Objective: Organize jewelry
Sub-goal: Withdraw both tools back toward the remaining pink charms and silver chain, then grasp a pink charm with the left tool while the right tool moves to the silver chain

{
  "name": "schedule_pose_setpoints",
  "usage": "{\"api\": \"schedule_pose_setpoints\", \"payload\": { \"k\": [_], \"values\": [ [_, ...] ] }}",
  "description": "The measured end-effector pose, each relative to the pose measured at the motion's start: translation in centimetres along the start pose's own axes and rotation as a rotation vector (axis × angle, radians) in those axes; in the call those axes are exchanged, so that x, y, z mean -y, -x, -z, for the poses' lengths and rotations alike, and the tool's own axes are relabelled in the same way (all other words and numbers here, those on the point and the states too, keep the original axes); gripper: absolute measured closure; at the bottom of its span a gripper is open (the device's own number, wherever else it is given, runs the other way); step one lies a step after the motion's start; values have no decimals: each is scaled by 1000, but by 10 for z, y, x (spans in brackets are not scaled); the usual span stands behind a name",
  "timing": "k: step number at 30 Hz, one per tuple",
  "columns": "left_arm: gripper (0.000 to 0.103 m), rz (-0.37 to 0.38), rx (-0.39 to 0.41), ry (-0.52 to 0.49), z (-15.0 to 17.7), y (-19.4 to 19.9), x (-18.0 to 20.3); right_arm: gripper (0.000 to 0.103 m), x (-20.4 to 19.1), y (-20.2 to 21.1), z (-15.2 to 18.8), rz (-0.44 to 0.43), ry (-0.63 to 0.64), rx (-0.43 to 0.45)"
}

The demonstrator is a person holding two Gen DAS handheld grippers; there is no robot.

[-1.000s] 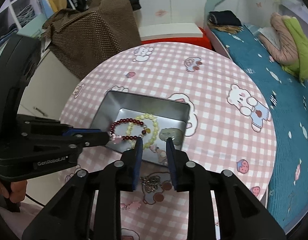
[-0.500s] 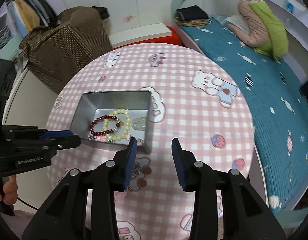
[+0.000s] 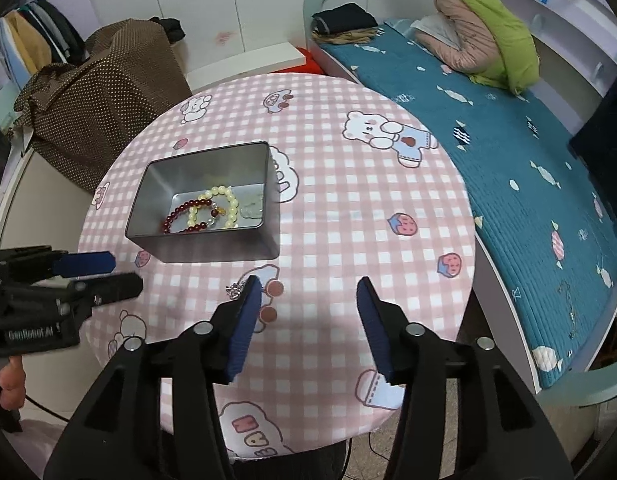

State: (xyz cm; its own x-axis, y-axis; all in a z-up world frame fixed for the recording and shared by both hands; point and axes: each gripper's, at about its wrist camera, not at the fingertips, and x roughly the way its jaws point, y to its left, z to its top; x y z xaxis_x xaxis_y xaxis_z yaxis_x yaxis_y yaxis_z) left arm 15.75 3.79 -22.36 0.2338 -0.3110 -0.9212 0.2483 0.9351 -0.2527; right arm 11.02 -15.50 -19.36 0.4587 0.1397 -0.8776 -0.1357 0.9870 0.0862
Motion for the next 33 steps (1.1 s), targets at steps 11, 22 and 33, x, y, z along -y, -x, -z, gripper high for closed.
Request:
{"api": "schedule_pose_setpoints", "payload": {
  "k": [11,22,33],
  "values": [
    [39,-52,-108,77,12,-43,15,41,33,-20,-13,-85,87,-39],
    [41,-126,-167,104,38,-84,40,40,70,-42,-19,-161,156,-90],
    [87,-166,-158,138,45,-98,51,40,87,-52,-24,-196,180,-104]
  ]
}}
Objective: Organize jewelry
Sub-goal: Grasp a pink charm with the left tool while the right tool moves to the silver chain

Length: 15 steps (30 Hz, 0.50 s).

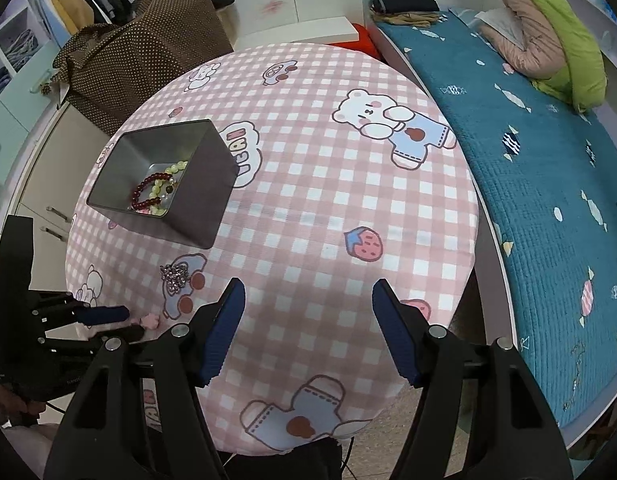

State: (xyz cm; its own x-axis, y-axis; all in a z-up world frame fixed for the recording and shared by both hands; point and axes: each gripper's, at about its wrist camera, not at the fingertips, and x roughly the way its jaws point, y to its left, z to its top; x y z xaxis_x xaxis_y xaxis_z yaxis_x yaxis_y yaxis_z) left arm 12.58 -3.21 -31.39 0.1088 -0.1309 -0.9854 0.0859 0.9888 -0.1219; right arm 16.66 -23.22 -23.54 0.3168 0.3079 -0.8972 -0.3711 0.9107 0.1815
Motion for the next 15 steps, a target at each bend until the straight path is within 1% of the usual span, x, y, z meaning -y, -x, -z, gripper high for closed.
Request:
{"api": "schedule_pose_setpoints", "payload": {
  "k": [6,11,15],
  "values": [
    [88,4,7,8,0,3,0,40,1,0,-1,-11,10,4],
    [88,-3,36,26,-2,19,-10,40,-7,-3,-2,-37,21,-4],
    [88,3,72,52,-7,35,-20,40,-20,-7,-4,-83,34,3]
  ]
}}
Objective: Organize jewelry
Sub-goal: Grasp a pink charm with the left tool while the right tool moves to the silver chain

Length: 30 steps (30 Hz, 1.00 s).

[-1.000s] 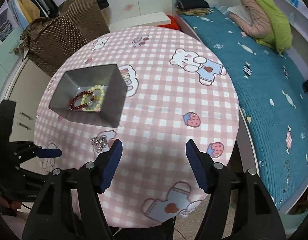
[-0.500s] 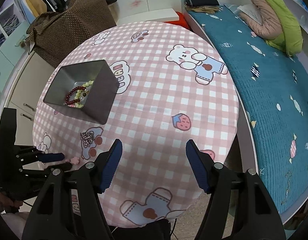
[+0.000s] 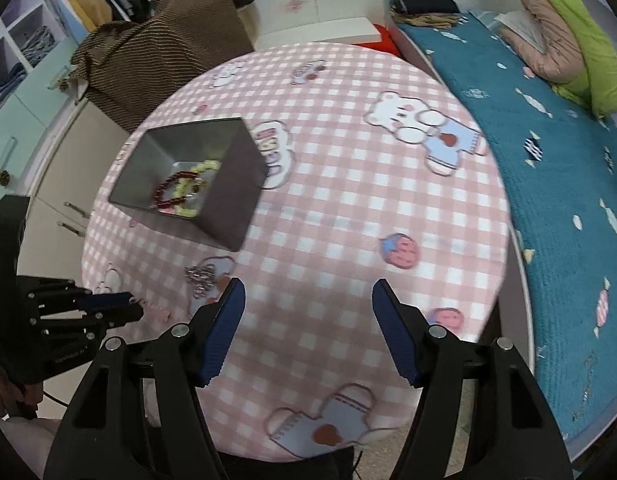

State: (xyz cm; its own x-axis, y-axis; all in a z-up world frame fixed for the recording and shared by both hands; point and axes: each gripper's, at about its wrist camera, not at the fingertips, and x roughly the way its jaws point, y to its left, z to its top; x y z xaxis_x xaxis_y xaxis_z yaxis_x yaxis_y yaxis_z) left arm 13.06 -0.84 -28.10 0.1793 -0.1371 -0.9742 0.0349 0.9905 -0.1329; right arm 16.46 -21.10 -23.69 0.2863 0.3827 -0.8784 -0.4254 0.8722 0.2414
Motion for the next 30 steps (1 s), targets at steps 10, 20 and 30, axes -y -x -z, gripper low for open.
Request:
{"api": "schedule_pose_setpoints", "payload": {
  "k": [10,20,30],
  "values": [
    [88,-31,41,-27,-11,24,-28,60,-47,-35,2,-84,23,-30],
    [88,-15,16,-117,-10,24,-59,78,-79,-66,10,-39,-48,-67],
    [88,32,25,-187,-15,29,-86,92,-98,-72,18,119,-58,-41]
  ]
}}
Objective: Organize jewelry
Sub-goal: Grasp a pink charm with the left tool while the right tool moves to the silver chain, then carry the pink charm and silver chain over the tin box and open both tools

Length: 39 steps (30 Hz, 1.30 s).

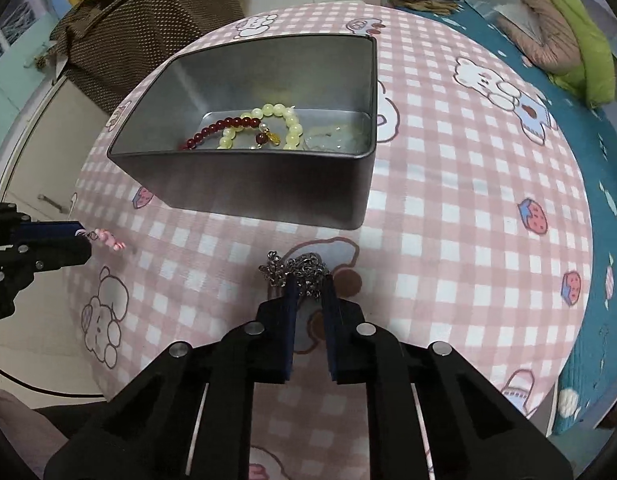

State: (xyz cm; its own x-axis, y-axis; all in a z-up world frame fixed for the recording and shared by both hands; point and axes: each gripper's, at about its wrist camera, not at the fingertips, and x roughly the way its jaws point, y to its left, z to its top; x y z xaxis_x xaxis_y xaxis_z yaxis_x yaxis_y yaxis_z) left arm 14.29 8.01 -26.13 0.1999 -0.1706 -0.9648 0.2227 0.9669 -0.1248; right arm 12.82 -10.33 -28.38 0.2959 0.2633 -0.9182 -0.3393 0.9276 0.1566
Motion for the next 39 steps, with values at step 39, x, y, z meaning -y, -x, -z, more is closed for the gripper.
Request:
{"api": "schedule_pose_setpoints", "payload": {
  "k": [39],
  "values": [
    [88,244,181,26,-81,36,6,92,-25,102,-94,-17,52,248]
  ]
}}
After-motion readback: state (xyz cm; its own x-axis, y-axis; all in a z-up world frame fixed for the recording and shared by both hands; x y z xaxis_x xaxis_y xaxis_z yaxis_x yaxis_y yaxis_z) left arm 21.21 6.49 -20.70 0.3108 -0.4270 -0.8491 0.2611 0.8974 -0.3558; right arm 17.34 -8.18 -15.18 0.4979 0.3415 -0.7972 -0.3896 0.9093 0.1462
